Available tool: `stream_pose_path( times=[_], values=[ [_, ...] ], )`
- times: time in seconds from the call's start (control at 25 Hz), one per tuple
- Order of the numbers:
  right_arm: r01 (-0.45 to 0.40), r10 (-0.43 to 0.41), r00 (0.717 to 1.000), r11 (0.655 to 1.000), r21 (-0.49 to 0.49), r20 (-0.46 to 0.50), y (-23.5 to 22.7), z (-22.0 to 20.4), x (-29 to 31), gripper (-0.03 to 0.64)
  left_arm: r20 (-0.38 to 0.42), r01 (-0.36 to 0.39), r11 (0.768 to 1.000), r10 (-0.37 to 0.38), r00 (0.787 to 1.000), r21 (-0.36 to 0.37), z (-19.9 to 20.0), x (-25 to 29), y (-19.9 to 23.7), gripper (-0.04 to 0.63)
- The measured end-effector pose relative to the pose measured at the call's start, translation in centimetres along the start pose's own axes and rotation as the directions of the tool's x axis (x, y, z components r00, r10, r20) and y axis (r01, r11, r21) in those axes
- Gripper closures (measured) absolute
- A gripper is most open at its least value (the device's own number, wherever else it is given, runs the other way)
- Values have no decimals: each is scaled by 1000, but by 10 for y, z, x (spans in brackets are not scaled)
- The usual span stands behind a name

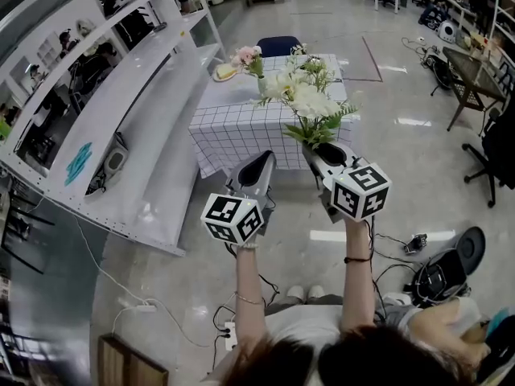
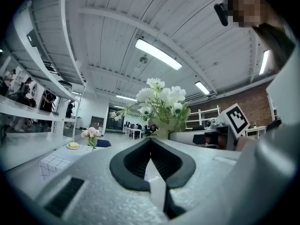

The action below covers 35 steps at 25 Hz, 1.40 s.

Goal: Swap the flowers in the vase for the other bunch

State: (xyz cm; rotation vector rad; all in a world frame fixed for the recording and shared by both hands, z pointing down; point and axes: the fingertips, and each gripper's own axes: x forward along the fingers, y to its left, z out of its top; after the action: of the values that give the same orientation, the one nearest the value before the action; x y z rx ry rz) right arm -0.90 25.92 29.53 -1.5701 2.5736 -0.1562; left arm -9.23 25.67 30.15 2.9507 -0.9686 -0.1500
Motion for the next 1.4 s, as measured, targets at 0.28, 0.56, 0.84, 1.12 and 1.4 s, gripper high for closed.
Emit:
stream_pose_path(
  times=[0.28, 0.56, 0.84, 1.12, 1.4],
  values=[
    [9, -9, 1000, 1000, 15, -4, -24, -1, -7, 552, -6, -3, 1000, 3, 1000, -8, -9, 11, -6, 583],
    [5, -3, 1000, 999, 46, -28, -42, -12, -4, 552, -28, -14, 999, 13, 1000, -40, -24, 29, -5, 584],
    [18, -16, 999, 998, 56, -36, -65, -18, 21, 552, -35, -10, 998, 8, 999, -56, -32, 54, 22, 584],
    [34, -33, 999, 998, 51, -28, -85, -13, 67, 552, -15, 24, 998, -25, 1000, -55, -24, 87, 62, 584],
    [64, -63, 998, 997, 47, -19, -106, -8, 110, 552, 18, 16, 999, -15, 1000, -47, -10, 113, 114, 584]
  ],
)
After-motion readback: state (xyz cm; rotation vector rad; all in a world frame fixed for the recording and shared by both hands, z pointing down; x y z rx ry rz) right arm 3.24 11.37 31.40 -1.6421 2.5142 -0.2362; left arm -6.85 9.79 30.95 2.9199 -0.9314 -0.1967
